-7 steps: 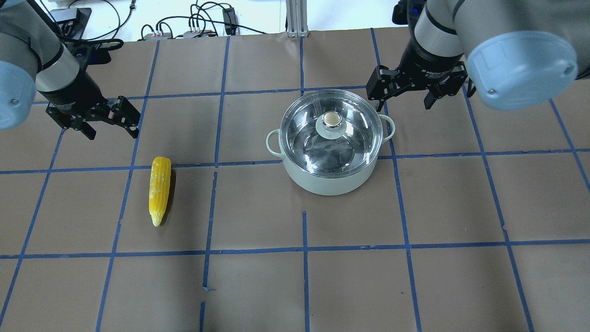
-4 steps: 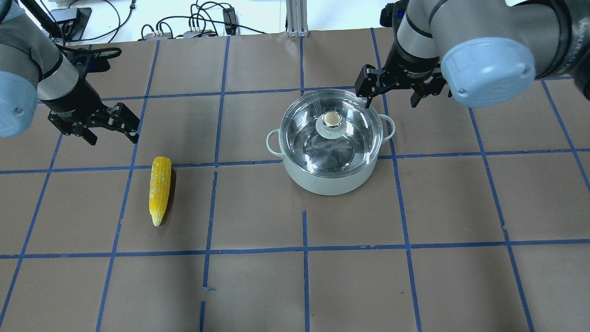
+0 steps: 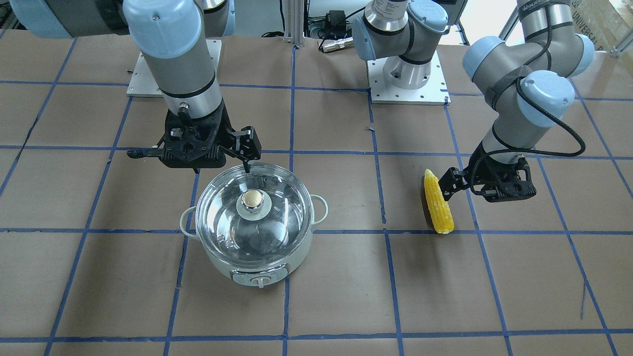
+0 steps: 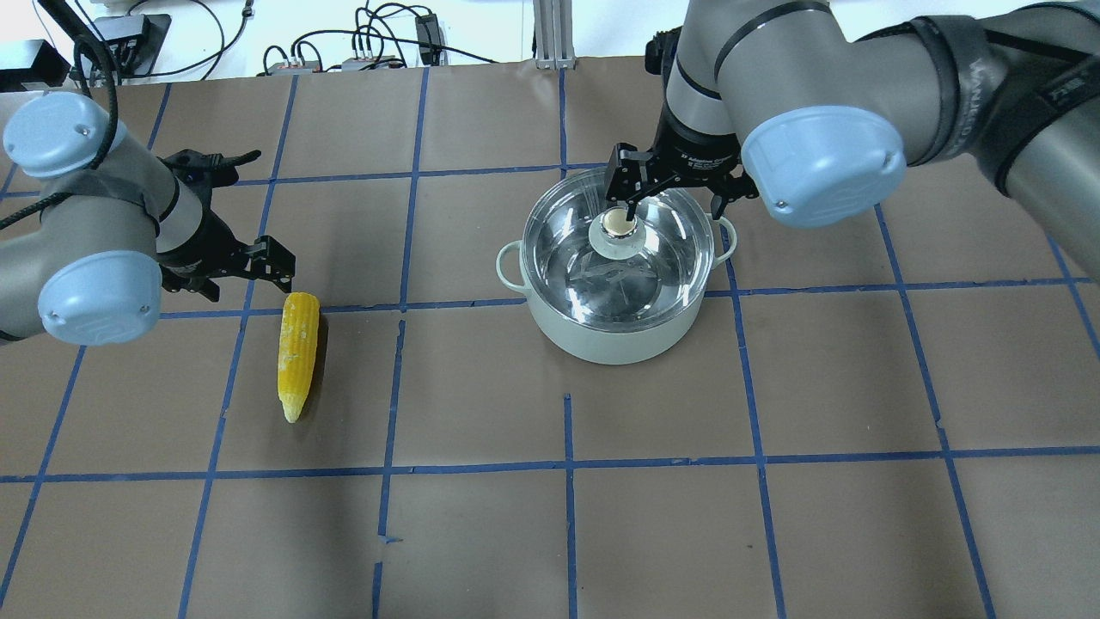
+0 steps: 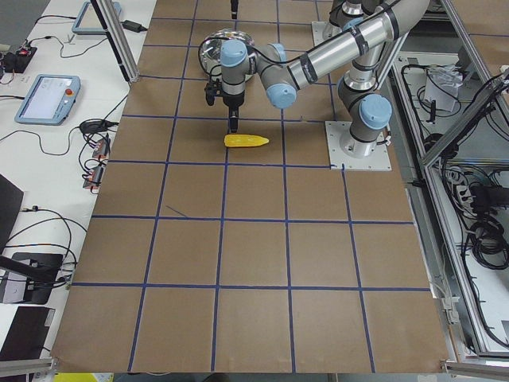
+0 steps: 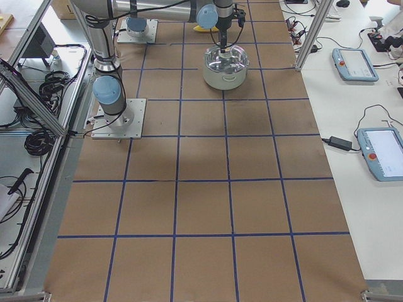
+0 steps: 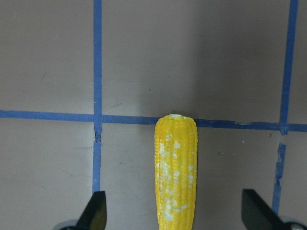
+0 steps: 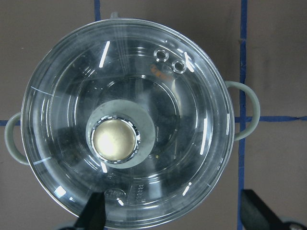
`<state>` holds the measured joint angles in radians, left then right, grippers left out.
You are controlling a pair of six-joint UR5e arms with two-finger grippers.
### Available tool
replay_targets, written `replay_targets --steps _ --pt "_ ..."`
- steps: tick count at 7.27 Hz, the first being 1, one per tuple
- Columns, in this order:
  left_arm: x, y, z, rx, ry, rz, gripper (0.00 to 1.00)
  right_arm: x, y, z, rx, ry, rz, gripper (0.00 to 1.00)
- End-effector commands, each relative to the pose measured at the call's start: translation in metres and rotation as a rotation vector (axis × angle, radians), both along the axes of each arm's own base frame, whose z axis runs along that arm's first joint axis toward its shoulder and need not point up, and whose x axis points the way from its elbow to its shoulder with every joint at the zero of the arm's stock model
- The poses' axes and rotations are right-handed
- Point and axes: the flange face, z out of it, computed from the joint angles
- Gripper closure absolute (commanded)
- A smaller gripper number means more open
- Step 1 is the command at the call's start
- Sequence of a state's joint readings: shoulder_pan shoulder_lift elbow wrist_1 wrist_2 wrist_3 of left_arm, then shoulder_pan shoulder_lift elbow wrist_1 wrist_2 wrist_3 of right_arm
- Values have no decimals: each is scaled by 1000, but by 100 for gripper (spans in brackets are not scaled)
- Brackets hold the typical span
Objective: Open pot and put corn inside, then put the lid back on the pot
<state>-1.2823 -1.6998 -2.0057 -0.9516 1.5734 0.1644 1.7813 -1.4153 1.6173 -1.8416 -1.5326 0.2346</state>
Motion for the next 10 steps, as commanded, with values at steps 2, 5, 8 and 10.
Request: replay_targets --steps 2,5,8,10 --pt "-2 -5 -43 -20 -2 49 0 11 -3 -19 12 0 -65 0" --pt "-12 21 -91 -28 -3 43 0 50 -11 -38 -65 23 -14 0" --pt "-11 19 -107 -24 -6 36 0 54 -26 -55 -87 29 27 1" --pt "-10 17 -98 -54 -12 32 0 55 -27 -62 -91 32 59 2"
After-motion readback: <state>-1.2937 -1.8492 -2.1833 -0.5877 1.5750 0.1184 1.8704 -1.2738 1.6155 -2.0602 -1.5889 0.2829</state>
